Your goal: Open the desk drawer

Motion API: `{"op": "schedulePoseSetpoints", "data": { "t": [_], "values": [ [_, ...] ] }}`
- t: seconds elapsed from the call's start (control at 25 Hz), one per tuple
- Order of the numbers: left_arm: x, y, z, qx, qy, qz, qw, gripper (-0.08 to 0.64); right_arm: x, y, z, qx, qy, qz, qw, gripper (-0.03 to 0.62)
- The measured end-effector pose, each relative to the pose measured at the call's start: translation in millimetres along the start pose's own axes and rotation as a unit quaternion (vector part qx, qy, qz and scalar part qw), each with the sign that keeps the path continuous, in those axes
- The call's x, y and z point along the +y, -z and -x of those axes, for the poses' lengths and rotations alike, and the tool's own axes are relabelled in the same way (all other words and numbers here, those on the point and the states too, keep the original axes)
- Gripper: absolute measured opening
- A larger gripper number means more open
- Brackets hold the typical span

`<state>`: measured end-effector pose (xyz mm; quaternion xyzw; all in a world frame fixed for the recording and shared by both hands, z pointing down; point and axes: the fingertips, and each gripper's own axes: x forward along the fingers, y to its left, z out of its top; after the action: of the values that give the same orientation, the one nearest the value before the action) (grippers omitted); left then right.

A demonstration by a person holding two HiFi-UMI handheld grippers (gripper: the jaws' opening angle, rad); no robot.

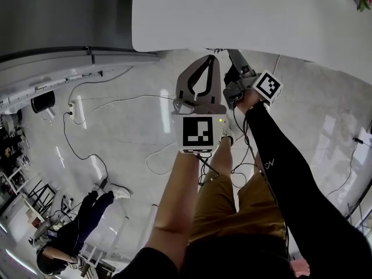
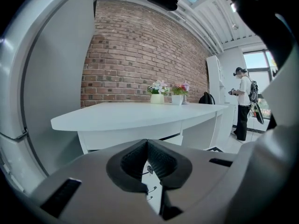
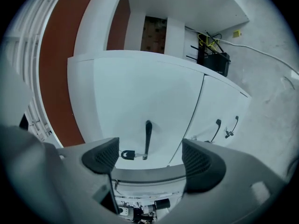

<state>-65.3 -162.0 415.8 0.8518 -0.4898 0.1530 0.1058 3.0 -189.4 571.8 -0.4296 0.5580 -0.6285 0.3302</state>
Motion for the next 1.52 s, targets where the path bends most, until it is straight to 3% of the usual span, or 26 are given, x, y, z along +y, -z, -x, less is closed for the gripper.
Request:
{"op": "schedulePoseSetpoints", "data": {
  "t": [0.48, 0.52, 0.6, 0.72, 1.16, 1.52],
  "values": [
    [19.0, 14.3, 6.8, 0.012, -0.018, 0.008, 0.9997, 0.008, -16.3, -8.0, -14.0, -0.028, 0.007, -0.029, 0.999, 0.412],
    [19.1, 14.8, 6.5, 0.012, -0.018, 0.009, 0.9997, 0.008, -12.4, -8.4, -14.4, -0.027, -0.004, -0.025, 0.999, 0.238],
    [19.9, 15.2, 5.7, 0.012, -0.019, 0.011, 0.9997, 0.008, -0.7, -9.9, -16.5, -0.026, -0.034, -0.019, 0.999, 0.028],
    [21.1, 15.5, 5.2, 0.01, -0.02, 0.008, 0.9997, 0.008, 4.5, -9.6, -17.9, -0.029, -0.049, -0.027, 0.998, 0.026],
    [18.5, 9.4, 7.7, 0.001, -0.021, 0.004, 0.9998, 0.008, 3.5, -13.2, -14.8, -0.051, -0.028, -0.029, 0.998, 0.029],
    [18.0, 13.1, 12.2, 0.01, -0.026, 0.005, 0.9996, 0.008, 4.3, -15.5, -14.1, -0.07, -0.044, -0.031, 0.996, 0.032]
  ]
}}
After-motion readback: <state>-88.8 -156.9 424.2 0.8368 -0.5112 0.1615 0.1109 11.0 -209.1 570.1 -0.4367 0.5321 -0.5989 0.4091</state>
